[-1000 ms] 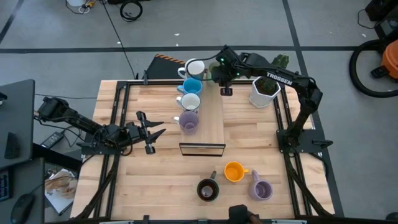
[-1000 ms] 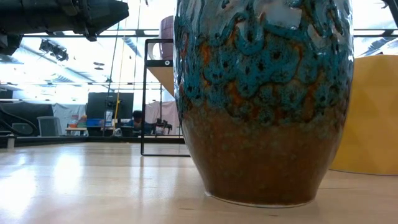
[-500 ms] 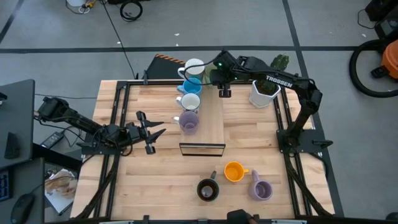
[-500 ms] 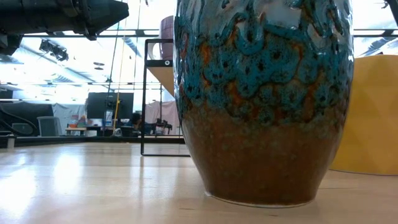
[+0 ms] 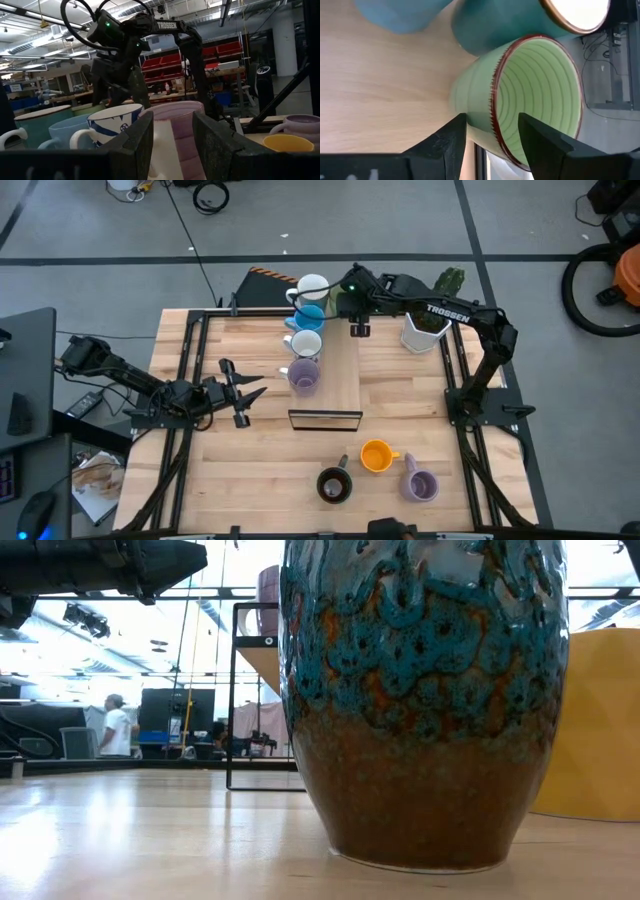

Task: Place coffee mugs
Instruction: Put the green patterned mug on the shelf, then put the yellow mug on the shelf

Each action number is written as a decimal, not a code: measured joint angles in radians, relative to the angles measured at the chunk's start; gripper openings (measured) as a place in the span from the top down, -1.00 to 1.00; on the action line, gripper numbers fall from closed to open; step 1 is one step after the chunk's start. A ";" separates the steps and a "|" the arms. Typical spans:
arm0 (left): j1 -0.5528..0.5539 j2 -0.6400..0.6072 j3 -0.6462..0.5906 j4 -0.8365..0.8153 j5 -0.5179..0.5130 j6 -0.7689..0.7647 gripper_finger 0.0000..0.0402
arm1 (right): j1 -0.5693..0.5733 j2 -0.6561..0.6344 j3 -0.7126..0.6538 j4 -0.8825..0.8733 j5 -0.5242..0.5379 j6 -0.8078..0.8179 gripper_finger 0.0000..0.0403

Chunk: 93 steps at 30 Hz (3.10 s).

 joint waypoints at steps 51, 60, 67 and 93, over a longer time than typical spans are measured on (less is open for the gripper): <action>0.000 0.000 0.000 -0.025 0.000 0.061 0.29 | 0.446 -0.171 0.000 -0.263 -0.048 0.603 0.08; 0.000 0.000 0.000 -0.016 -0.053 0.211 0.29 | 0.772 -0.171 0.000 -0.300 -0.051 0.945 0.08; 0.000 0.000 0.000 0.055 -0.061 0.315 0.29 | 0.922 -0.140 -0.029 -0.295 -0.076 1.150 0.08; 0.000 0.000 0.000 -0.004 -0.059 -0.010 0.29 | 1.042 0.189 -0.075 -0.283 -0.205 1.435 -0.06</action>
